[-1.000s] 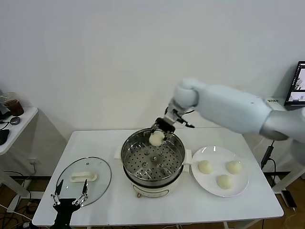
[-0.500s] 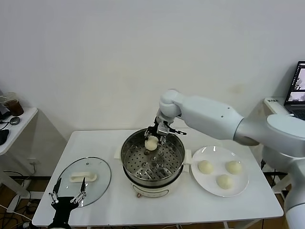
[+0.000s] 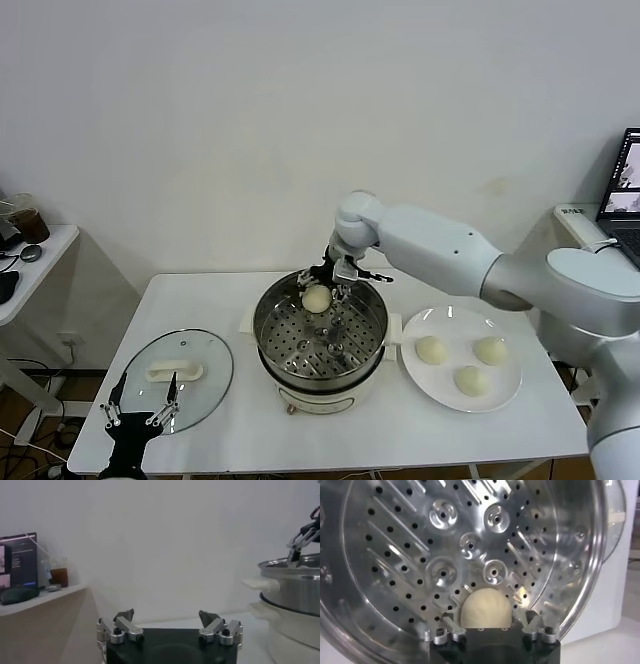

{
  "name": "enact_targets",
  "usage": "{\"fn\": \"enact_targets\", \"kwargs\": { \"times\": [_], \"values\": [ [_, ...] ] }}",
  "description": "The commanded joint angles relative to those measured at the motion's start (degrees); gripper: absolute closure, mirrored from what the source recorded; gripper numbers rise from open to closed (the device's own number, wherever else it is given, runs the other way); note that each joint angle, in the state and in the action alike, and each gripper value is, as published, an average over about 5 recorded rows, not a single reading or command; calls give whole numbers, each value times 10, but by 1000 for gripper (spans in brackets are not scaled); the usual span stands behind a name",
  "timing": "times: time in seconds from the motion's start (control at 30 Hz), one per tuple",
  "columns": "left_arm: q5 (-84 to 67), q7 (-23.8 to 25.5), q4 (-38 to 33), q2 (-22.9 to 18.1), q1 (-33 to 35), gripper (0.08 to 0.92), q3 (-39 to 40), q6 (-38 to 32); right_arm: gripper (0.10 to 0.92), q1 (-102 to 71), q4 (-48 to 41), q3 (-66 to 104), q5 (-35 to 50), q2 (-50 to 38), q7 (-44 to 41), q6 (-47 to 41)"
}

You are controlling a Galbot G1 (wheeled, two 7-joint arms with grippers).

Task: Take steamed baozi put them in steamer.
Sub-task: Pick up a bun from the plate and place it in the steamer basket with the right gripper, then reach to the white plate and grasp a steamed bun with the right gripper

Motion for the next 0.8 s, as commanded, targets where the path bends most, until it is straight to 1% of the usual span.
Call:
{"fn": "enact_targets", "kwargs": {
  "times": [0.03,0.07,0.17,0.3,0.4,0.47,0.6,0.7,0.8],
  "values": [
    [0,0,-2,1,0,177,0,0,203,96,144,-50,215,-96,-46,-222],
    [0,1,-2,2,-1,177,0,0,203,112,168,-60,244,-118,-52,-271],
    [1,0,-6,5,-3,177,-1,5,203,147,239,-81,295,-184,-66,-392],
    [2,-2,-10,11,-8,177,-2,16,203,167,308,-86,313,-270,-86,-523],
    [2,-2,-9,15,-10,177,-1,18,203,159,329,-83,303,-334,-96,-579],
    [3,-1,-8,17,-10,177,1,17,203,146,333,-84,285,-375,-103,-589],
    [8,1,-7,18,-10,177,8,16,203,92,322,-68,234,-440,-118,-561],
    [12,2,-6,17,-10,177,12,15,203,17,301,-23,198,-468,-125,-537],
    [15,2,-7,16,-12,177,15,15,203,-57,274,30,168,-476,-125,-517]
  ]
}}
